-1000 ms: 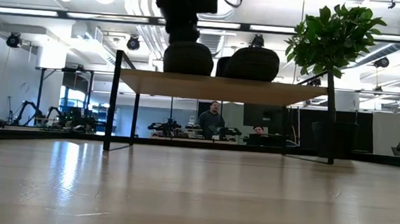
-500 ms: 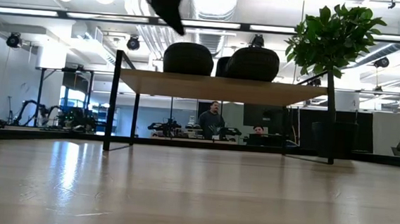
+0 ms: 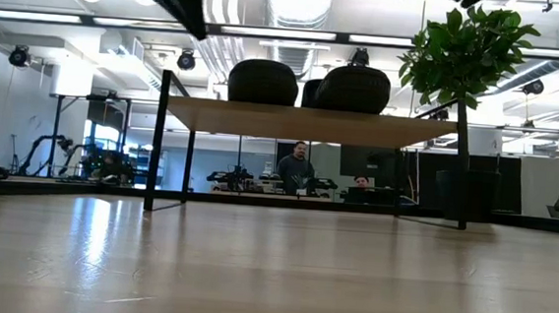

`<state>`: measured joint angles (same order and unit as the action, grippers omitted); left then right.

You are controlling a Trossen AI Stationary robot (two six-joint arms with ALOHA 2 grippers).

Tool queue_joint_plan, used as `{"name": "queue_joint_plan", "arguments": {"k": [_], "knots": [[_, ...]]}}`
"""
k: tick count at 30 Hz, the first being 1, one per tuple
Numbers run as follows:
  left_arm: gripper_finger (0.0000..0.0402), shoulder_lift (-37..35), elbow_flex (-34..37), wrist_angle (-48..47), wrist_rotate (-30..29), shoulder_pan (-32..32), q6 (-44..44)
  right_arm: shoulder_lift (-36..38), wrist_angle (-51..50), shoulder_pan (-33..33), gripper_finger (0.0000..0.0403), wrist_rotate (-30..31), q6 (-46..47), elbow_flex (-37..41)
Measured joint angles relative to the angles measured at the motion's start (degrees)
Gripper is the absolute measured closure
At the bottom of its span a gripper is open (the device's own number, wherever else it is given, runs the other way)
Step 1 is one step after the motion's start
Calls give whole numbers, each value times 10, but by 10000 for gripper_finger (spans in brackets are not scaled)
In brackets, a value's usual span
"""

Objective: Pick and place slides into the shelf
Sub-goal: Adjust the shelf

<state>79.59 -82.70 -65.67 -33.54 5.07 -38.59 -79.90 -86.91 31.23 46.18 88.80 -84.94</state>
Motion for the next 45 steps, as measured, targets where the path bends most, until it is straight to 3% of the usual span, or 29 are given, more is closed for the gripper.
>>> {"name": "queue_joint_plan", "arguments": {"k": [3,15,23,28,31,35,45], "knots": [[394,-25,17,-6,16,-21,-32,0,31,-19,384,-24,-44,0],[401,-166,177,52,147,-50,-156,9,47,-58,394,-47,-93,0],[401,-247,267,187,241,20,-244,12,45,-58,394,-46,-89,14],[401,-235,315,190,242,76,-318,14,42,-58,394,-46,-84,19],[401,-222,345,250,225,97,-347,14,42,-58,394,-45,-84,19],[401,-212,378,337,178,98,-361,14,41,-58,394,-43,-84,19],[401,-225,403,338,62,75,-356,14,40,-58,394,-42,-83,19]]}}
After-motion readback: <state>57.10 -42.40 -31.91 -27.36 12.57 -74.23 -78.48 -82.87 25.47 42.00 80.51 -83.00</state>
